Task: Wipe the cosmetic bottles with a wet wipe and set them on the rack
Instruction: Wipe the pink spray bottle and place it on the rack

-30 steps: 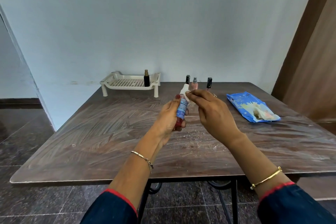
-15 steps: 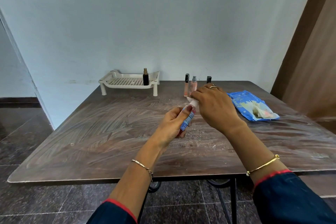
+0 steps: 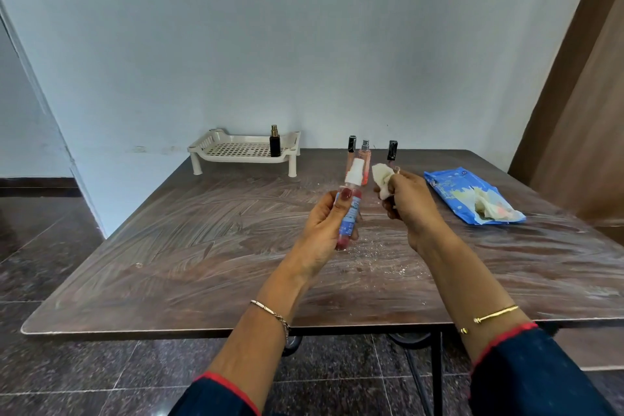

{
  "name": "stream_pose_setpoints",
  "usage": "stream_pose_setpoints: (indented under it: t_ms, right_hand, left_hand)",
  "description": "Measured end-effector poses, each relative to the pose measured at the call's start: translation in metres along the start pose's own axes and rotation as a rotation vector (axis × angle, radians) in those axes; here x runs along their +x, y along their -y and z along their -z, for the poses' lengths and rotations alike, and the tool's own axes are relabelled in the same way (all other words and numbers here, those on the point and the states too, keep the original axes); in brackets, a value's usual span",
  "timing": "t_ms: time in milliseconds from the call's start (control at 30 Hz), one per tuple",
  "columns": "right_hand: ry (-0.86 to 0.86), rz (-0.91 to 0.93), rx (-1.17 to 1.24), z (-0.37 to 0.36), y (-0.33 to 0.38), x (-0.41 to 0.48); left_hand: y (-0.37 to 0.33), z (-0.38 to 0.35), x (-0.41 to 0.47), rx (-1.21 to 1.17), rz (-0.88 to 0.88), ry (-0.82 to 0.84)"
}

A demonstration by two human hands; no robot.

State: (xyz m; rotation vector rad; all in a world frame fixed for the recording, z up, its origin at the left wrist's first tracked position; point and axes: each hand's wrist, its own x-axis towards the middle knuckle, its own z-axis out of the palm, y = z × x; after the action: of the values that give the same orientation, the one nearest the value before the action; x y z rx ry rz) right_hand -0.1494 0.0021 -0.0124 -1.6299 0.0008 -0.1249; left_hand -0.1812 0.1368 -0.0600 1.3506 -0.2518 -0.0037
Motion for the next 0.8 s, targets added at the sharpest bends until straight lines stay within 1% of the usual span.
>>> stream_pose_setpoints:
  t_ms: [33, 100, 167, 200, 300, 333, 367, 433, 533, 633, 700, 800]
  right_hand:
    - [-0.008, 0.011, 0.002, -0.001, -0.001, -0.004]
    - [0.032, 0.082, -0.019, -0.007, -0.002, -0.012]
    - [0.081, 0.233, -0.138, -0.017, -0.006, -0.020]
    - [0.062, 0.321, -0.253, -0.021, -0.011, -0.021]
    - [-0.106, 0.573, -0.701, -0.029, -0.026, -0.024]
    - [-0.137, 0.650, -0.821, -0.029, -0.031, -0.025]
    - [-0.146, 0.707, -0.927, -0.029, -0.034, -0.029]
    - [-0.139, 0.764, -1.075, -0.028, -0.041, -0.035]
    - [-0.094, 0.771, -1.123, -0.019, -0.052, -0.041]
    - [-0.050, 0.721, -1.030, -0.008, -0.057, -0.043]
    - [-0.100, 0.692, -0.951, -0.003, -0.054, -0.041]
    - [-0.210, 0.775, -0.853, -0.006, -0.038, -0.035]
  left_hand:
    - [0.001, 0.002, 0.001, -0.029, 0.008, -0.010]
    - [0.004, 0.004, 0.002, -0.101, 0.018, -0.011]
    - [0.006, 0.003, 0.003, -0.178, 0.023, 0.005]
    - [0.007, 0.002, 0.004, -0.221, 0.023, 0.011]
    - [0.008, 0.000, 0.005, -0.353, 0.023, 0.017]
    - [0.009, 0.001, 0.005, -0.391, 0.025, 0.012]
    - [0.009, 0.002, 0.006, -0.434, 0.030, 0.003]
    - [0.008, 0.006, 0.008, -0.514, 0.039, -0.025]
    - [0.007, 0.014, 0.011, -0.533, 0.043, -0.064]
    - [0.006, 0.019, 0.013, -0.482, 0.059, -0.107]
    - [0.006, 0.018, 0.013, -0.467, 0.080, -0.103]
    - [0.006, 0.013, 0.011, -0.473, 0.102, -0.070]
